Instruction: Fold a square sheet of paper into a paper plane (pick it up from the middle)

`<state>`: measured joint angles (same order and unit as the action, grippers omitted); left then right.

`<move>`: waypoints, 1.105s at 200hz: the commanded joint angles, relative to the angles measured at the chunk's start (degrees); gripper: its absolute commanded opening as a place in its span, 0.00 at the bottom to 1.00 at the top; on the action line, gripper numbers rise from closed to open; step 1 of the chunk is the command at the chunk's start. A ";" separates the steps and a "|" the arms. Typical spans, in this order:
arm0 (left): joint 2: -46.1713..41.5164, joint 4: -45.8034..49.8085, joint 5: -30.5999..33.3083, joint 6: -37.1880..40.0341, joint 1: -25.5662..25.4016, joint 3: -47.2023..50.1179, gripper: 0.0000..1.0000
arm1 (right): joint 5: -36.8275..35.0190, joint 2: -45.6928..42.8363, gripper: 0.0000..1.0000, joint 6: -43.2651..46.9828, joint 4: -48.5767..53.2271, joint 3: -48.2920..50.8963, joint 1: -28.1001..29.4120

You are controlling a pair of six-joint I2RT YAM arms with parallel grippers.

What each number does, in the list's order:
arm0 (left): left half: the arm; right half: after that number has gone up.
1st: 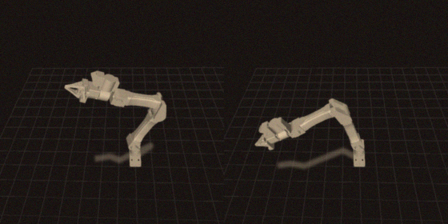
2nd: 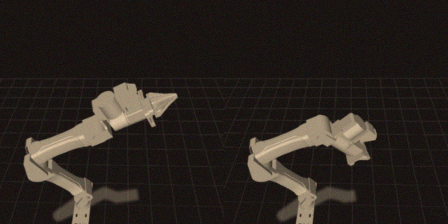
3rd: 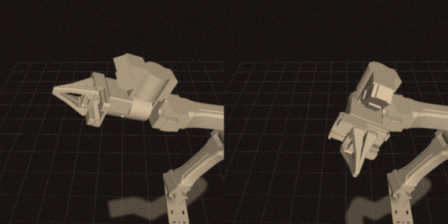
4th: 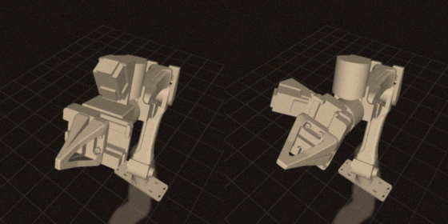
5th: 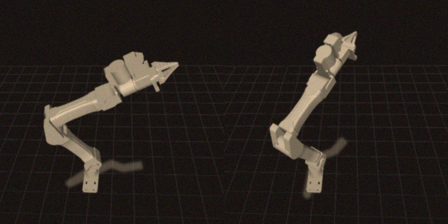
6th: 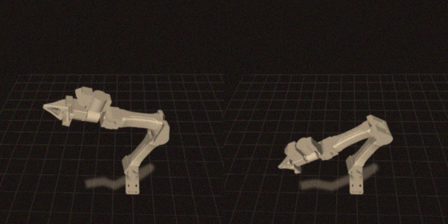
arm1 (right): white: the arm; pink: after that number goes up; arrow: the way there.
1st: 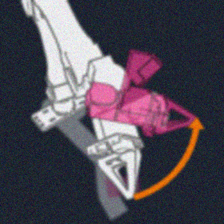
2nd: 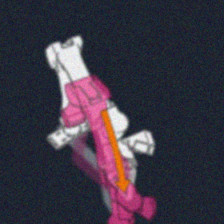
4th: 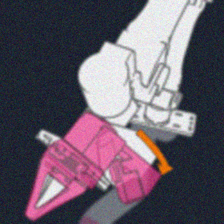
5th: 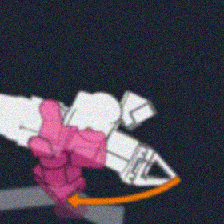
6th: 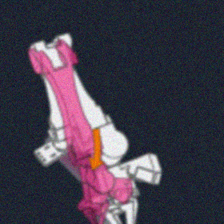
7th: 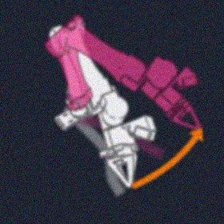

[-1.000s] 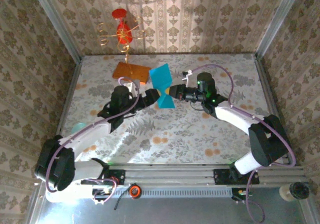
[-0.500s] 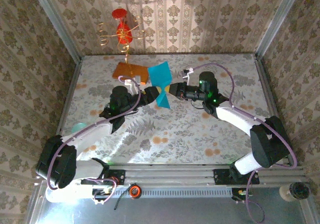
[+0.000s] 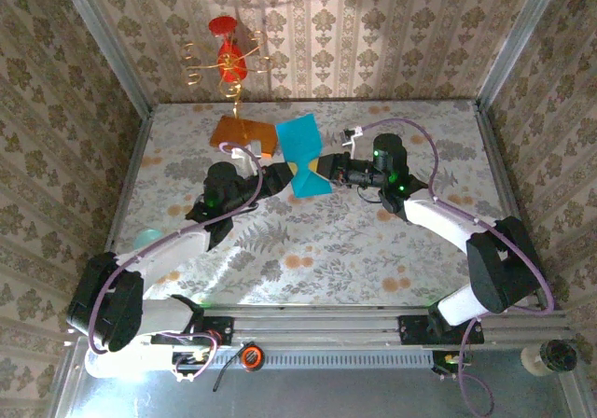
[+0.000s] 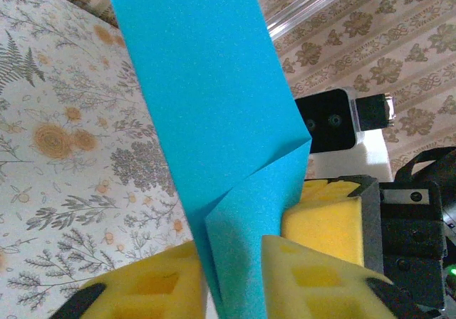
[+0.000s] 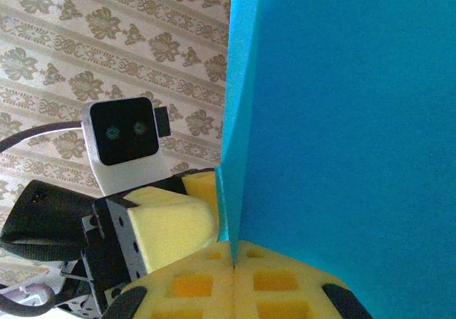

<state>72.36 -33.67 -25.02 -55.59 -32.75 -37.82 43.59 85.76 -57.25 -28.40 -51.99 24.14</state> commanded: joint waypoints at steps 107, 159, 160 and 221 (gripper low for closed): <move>-5.74 24.42 5.08 14.88 0.86 -5.14 0.05 | -7.67 -5.59 0.58 6.30 13.61 5.08 -5.09; 0.44 65.35 26.61 35.19 -4.35 -23.58 0.07 | -17.58 -10.06 0.63 12.88 27.02 6.65 -10.91; 0.69 65.95 27.17 35.42 -4.43 -23.95 0.07 | -17.58 -10.06 0.63 12.88 27.02 6.65 -10.91; 17.49 83.94 52.91 35.43 -11.98 -40.11 0.07 | -30.56 -14.86 0.64 15.88 38.89 7.48 -16.17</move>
<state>84.31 37.63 13.63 -22.13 -42.50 -72.99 20.12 73.36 -43.64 4.71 -45.30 9.72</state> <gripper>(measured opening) 0.072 0.637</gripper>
